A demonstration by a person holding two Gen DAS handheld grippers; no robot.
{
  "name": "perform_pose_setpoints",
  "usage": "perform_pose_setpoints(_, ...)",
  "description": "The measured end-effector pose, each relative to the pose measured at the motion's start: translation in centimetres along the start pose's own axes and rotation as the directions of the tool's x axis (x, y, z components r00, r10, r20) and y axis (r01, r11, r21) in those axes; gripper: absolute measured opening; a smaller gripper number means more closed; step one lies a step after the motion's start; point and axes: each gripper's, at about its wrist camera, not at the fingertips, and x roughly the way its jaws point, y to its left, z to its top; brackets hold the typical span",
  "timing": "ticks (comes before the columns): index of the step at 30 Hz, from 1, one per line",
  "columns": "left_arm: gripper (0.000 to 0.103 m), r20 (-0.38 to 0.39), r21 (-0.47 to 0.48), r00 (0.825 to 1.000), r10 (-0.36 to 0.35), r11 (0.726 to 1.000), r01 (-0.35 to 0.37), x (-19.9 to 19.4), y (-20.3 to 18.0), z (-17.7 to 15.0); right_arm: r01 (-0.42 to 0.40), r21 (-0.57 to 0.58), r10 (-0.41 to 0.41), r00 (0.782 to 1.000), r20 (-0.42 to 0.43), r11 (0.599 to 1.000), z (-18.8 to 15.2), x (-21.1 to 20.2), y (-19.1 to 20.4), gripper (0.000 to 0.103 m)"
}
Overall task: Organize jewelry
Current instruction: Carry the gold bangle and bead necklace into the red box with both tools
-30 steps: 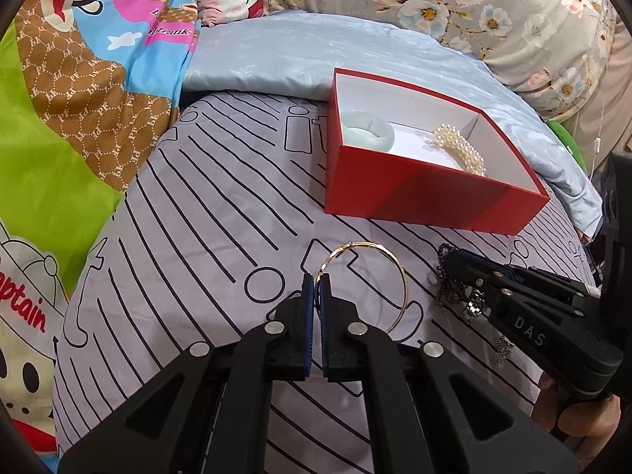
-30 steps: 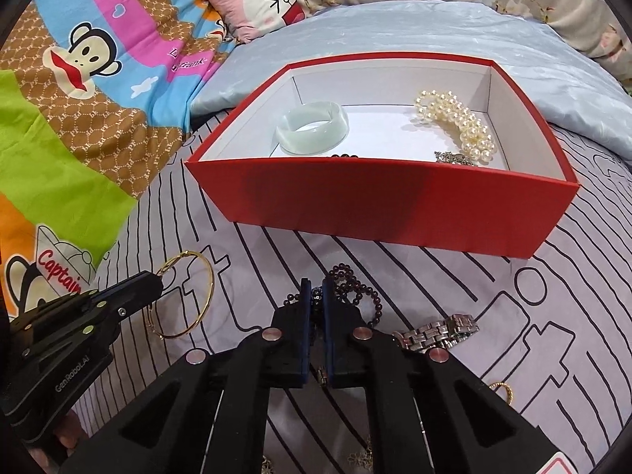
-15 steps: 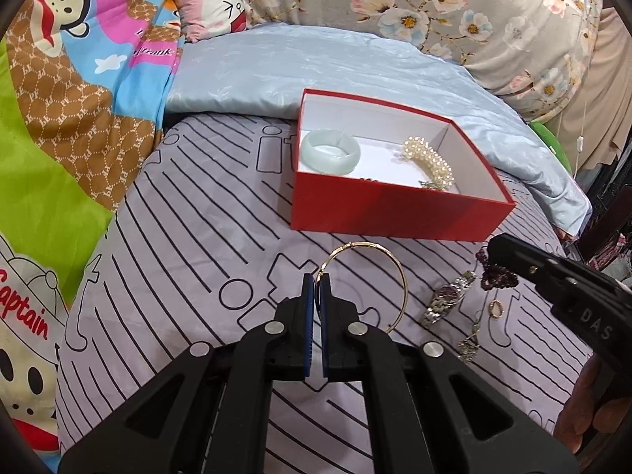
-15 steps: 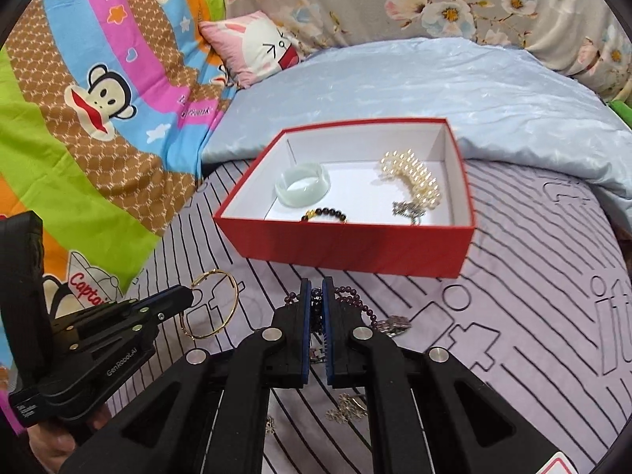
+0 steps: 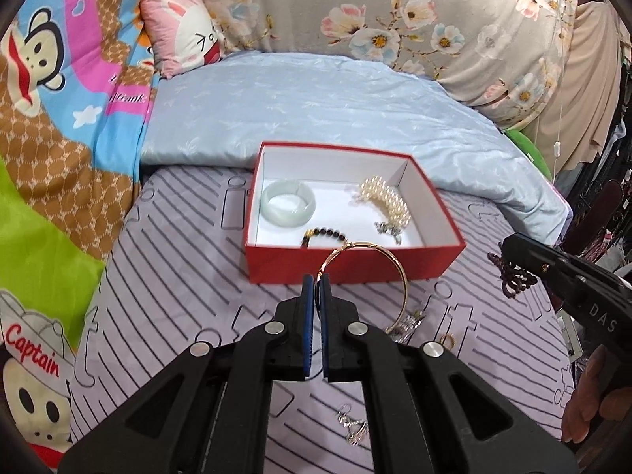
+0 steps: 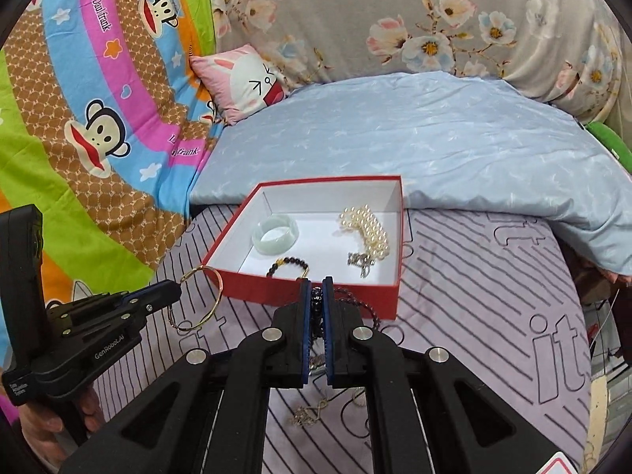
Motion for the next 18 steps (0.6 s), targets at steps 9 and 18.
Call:
perform_pose_setpoints(9, 0.002, 0.037, 0.028, 0.999, -0.003, 1.000, 0.002, 2.0, -1.4, 4.5, 0.011, -0.015, -0.011, 0.999, 0.041, 1.000, 4.1, 1.3, -0.7, 0.005)
perform_pose_setpoints(18, 0.002, 0.033, 0.041, 0.999, 0.009, 0.999, -0.010, 5.7, -1.9, 7.7, -0.008, -0.009, 0.008, 0.999, 0.032, 1.000, 6.5, 4.9, -1.2, 0.005)
